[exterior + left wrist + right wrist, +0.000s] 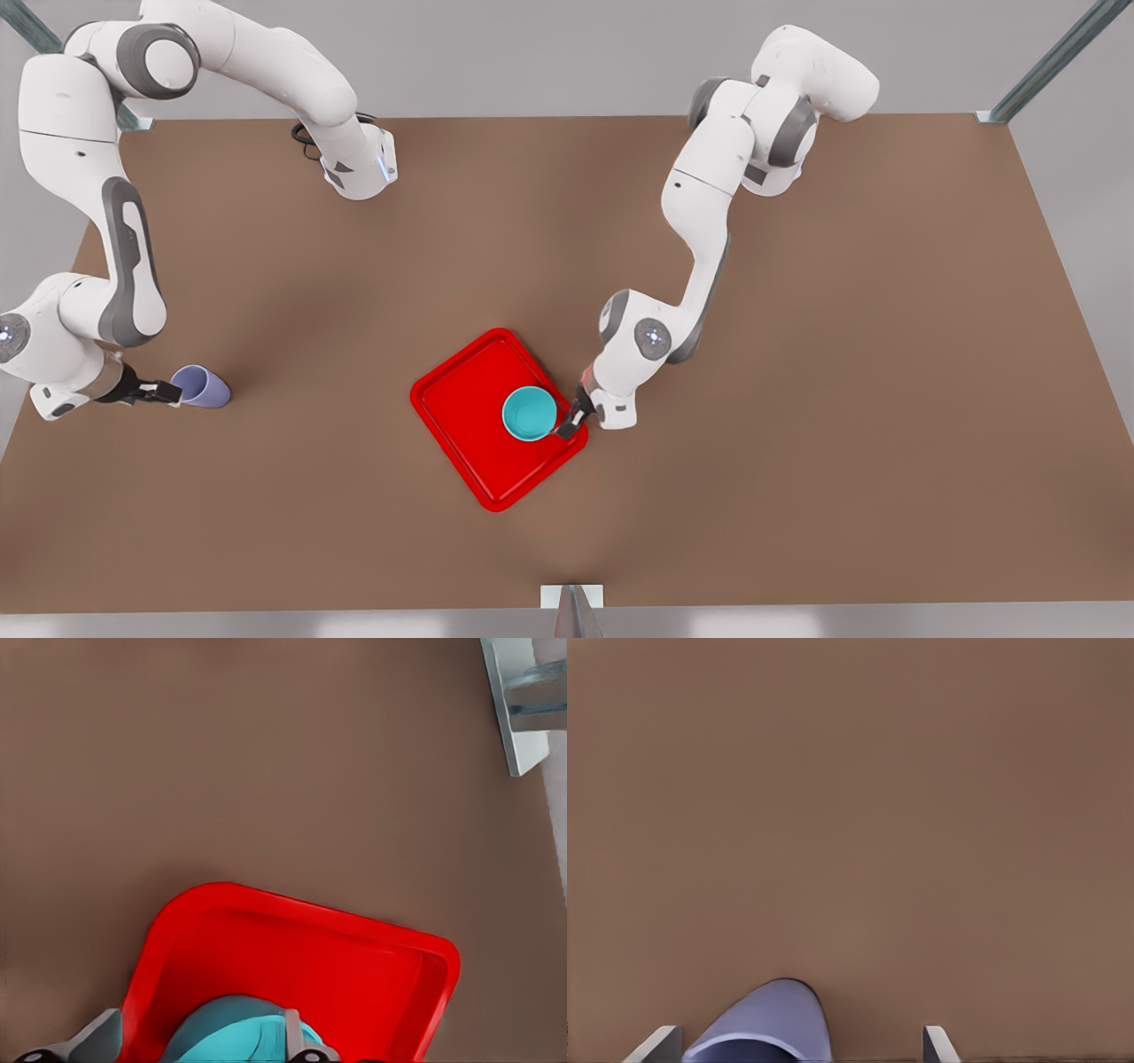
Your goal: Place the bowl on the tray with the left arm and the cup on the tray with the right arm
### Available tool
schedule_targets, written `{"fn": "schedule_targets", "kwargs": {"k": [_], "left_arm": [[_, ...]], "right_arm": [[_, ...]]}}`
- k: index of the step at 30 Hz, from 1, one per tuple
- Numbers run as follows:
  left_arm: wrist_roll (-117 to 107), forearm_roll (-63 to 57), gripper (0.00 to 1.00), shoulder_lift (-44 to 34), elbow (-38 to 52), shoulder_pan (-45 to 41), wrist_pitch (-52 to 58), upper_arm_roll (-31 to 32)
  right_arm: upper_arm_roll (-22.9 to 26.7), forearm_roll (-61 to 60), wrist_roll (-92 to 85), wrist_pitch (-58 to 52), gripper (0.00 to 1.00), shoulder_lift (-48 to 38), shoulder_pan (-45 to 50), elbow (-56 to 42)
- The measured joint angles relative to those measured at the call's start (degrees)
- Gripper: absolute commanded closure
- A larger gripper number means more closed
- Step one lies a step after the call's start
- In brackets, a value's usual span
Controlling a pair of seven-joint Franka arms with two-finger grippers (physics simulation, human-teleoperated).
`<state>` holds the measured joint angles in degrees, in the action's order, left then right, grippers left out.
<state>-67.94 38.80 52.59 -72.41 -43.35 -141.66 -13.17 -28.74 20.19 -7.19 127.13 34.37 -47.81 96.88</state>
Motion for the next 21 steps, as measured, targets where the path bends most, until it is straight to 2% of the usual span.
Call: {"fn": "schedule_targets", "kwargs": {"k": [1, 2, 3, 5, 6, 7, 9, 10, 12, 16, 21], "left_arm": [[0.8, 0.0, 0.0, -1.5, 0.0, 0.7, 4.5, -2.2], [2.7, 0.1, 0.0, -4.7, 0.0, 4.1, 16.1, -6.9], [10.1, 0.1, 0.0, -8.0, 1.1, 12.3, 32.1, -10.0], [32.3, 0.1, 0.0, -8.7, 11.9, 32.1, 54.9, -10.3], [48.1, -1.4, 0.0, -9.0, 12.6, 33.7, 58.6, -11.4], [61.5, -6.8, 0.0, -13.4, 13.0, 29.6, 63.1, -11.0], [66.2, -20.2, 0.0, -27.0, 7.1, 31.5, 66.2, 0.9], [66.0, -26.0, 0.0, -33.6, 1.3, 31.5, 64.6, 2.5], [65.9, -33.6, 0.0, -41.0, -10.0, 31.6, 57.3, 3.4], [65.7, -40.3, 0.0, -40.6, -10.6, 31.8, 56.5, 3.5], [65.9, -42.7, 0.0, -40.4, -10.6, 32.0, 56.6, 3.6]], "right_arm": [[0.0, -0.1, 0.1, -0.1, 0.0, 0.0, 0.0, 0.2], [0.0, 0.0, 0.1, -0.8, 0.0, 0.0, -0.1, 0.2], [0.0, 0.0, 0.0, -1.7, 0.0, 0.0, -0.3, 0.2], [0.0, 0.0, -0.9, -3.1, 0.0, -0.1, -0.8, 0.1], [0.0, -0.1, -1.0, -4.3, 0.0, -0.2, -0.9, 0.0], [0.0, -0.1, -0.9, -6.4, 0.0, -0.2, -0.9, -0.1], [0.0, -0.1, -0.6, -8.8, 0.0, -0.2, -1.3, 0.1], [0.0, -0.1, -0.4, -9.7, 0.0, -0.2, -1.3, 0.2], [0.0, -0.1, -0.1, -9.6, 0.0, 0.0, -1.2, 0.2], [0.6, 0.1, -0.2, -8.9, 0.0, 1.3, -1.3, 0.2], [1.1, 1.4, -0.2, -7.9, 0.0, 3.1, -1.2, 0.2]]}}
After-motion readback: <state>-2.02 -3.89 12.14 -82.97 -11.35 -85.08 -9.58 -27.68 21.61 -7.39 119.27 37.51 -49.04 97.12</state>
